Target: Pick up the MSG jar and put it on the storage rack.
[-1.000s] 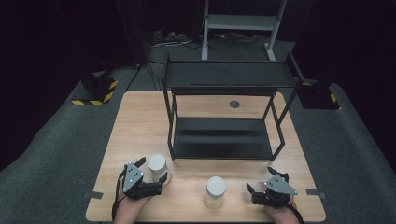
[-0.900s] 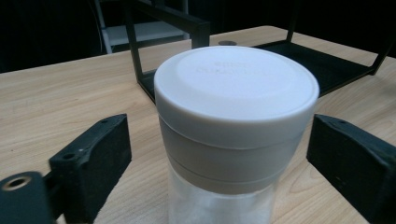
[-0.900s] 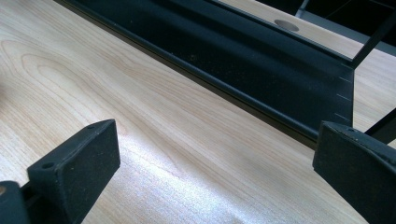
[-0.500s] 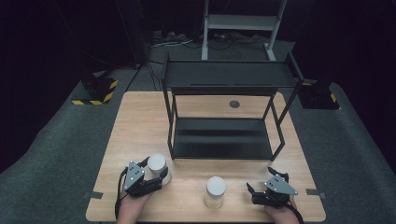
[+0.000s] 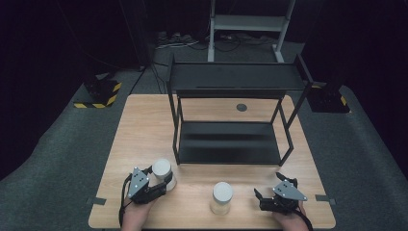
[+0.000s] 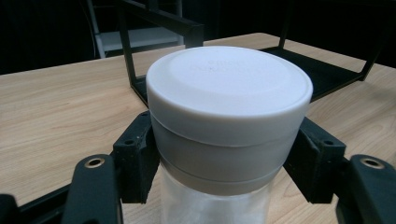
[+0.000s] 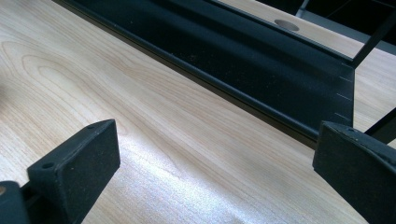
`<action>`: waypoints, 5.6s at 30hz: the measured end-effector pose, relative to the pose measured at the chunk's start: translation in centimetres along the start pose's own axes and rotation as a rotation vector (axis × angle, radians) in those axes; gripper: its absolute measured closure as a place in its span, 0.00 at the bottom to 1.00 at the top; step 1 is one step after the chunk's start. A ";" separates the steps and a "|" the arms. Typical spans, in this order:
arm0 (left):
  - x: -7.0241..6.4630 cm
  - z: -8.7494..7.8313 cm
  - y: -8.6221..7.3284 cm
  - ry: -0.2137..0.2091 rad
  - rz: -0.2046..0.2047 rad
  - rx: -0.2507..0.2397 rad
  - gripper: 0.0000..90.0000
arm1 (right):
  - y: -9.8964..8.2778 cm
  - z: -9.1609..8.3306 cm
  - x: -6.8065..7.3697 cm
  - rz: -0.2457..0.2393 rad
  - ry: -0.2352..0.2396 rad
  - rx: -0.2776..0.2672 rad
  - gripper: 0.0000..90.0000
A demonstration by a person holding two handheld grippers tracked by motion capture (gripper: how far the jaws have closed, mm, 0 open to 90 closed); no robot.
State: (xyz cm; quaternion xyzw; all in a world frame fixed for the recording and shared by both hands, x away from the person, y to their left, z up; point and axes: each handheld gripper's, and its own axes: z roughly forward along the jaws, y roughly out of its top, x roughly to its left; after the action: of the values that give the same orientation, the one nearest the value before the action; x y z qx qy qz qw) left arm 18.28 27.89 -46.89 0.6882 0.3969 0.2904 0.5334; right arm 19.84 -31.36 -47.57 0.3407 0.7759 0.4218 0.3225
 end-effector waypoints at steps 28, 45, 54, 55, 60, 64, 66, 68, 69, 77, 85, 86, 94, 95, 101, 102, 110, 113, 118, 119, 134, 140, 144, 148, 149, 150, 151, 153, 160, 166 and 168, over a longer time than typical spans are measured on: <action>-1.2 -0.1 6.5 -0.027 0.034 -0.055 0.38 | -0.1 0.0 -0.1 0.006 0.002 -0.004 0.00; -1.1 1.0 11.8 -0.060 0.043 -0.093 0.38 | -0.1 0.0 -0.1 0.010 0.002 -0.003 0.00; -1.6 2.1 14.2 -0.079 0.051 -0.106 0.38 | 0.1 0.0 -0.2 0.011 0.005 0.003 0.00; -1.6 2.1 14.2 -0.079 0.051 -0.106 0.38 | 0.0 0.0 -0.2 0.013 0.005 0.003 0.00; -1.9 3.0 15.5 -0.088 0.042 -0.118 0.38 | 0.0 0.0 -0.3 0.016 0.005 0.001 0.00; -2.0 3.7 16.4 -0.095 0.031 -0.125 0.38 | 0.0 0.0 -0.3 0.018 0.006 0.002 0.00; -2.2 4.0 16.7 -0.095 0.033 -0.129 0.38 | 0.0 0.0 -0.4 0.021 0.009 0.001 0.00; -2.3 4.2 17.1 -0.099 0.036 -0.133 0.38 | 0.0 0.0 -0.4 0.026 0.009 0.000 0.00; -2.3 4.4 17.3 -0.101 0.034 -0.136 0.38 | 0.0 0.0 -0.4 0.027 0.009 -0.001 0.00; -2.6 5.4 18.7 -0.106 0.031 -0.156 0.38 | 0.0 0.0 -0.4 0.026 0.010 -0.001 0.00; -3.2 6.2 20.6 -0.111 0.038 -0.184 0.38 | -0.1 0.0 -0.4 0.028 0.009 -0.003 0.00; -3.3 6.3 20.8 -0.111 0.042 -0.187 0.38 | -0.1 0.0 -0.4 0.028 0.010 -0.003 0.00; -3.8 7.0 22.6 -0.110 0.050 -0.211 0.38 | -0.1 0.0 -0.5 0.029 0.012 -0.003 0.00; -3.9 7.1 22.8 -0.109 0.049 -0.216 0.38 | -0.1 0.0 -0.5 0.029 0.013 -0.003 0.00; -3.8 7.5 24.0 -0.106 0.030 -0.237 0.38 | -0.1 0.0 -0.6 0.030 0.014 -0.004 0.00; -3.8 7.5 24.3 -0.104 0.034 -0.241 0.38 | -0.1 0.0 -0.6 0.031 0.014 -0.004 0.00; -4.0 7.6 26.2 -0.091 0.046 -0.261 0.38 | -0.2 -0.1 -0.6 0.038 0.016 -0.007 0.00; -4.0 7.7 27.0 -0.085 0.040 -0.274 0.38 | -0.2 -0.1 -0.6 0.041 0.015 -0.009 0.00; -4.0 8.1 27.8 -0.082 0.021 -0.291 0.38 | -0.2 -0.1 -0.7 0.044 0.016 -0.010 0.00; -4.0 8.1 27.8 -0.082 0.021 -0.291 0.38 | -0.2 -0.1 -0.7 0.044 0.016 -0.010 0.00; -4.1 10.1 29.6 -0.048 0.023 -0.295 0.38 | -0.3 -0.1 -0.8 0.055 0.018 -0.015 0.00; -4.0 11.4 30.0 -0.038 0.007 -0.292 0.38 | -0.4 -0.2 -0.9 0.060 0.020 -0.018 0.00; -4.1 12.4 30.2 -0.021 0.005 -0.287 0.38 | -0.5 -0.2 -1.0 0.066 0.022 -0.021 0.00; -4.1 13.1 30.3 -0.007 0.008 -0.283 0.38 | -0.5 -0.2 -1.0 0.068 0.023 -0.022 0.00; -4.1 13.4 30.3 -0.003 0.009 -0.283 0.38 | -0.5 -0.2 -1.0 0.068 0.024 -0.022 0.00; -4.1 13.4 30.3 -0.003 0.009 -0.283 0.38 | -0.5 -0.2 -1.0 0.068 0.024 -0.022 0.00; -4.0 13.6 30.4 0.003 0.010 -0.284 0.38 | -0.5 -0.2 -1.0 0.066 0.023 -0.023 0.00; -4.0 13.8 30.5 0.004 0.007 -0.284 0.38 | -0.5 -0.2 -1.0 0.065 0.023 -0.023 0.00; -3.9 14.8 30.6 0.017 0.003 -0.278 0.38 | -0.6 -0.2 -1.1 0.070 0.025 -0.027 0.00; -3.9 15.3 30.5 0.019 0.006 -0.271 0.38 | -0.6 -0.2 -1.1 0.068 0.025 -0.028 0.00; -3.9 15.5 30.4 0.020 0.005 -0.264 0.38 | -0.6 -0.2 -1.1 0.068 0.026 -0.028 0.00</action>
State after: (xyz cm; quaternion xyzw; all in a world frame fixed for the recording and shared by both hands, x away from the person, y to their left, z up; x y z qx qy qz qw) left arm 36.19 13.19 -21.51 0.6102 0.3587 0.3482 0.6145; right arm 20.12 -32.57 -47.75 0.3570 0.7619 0.4477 0.3027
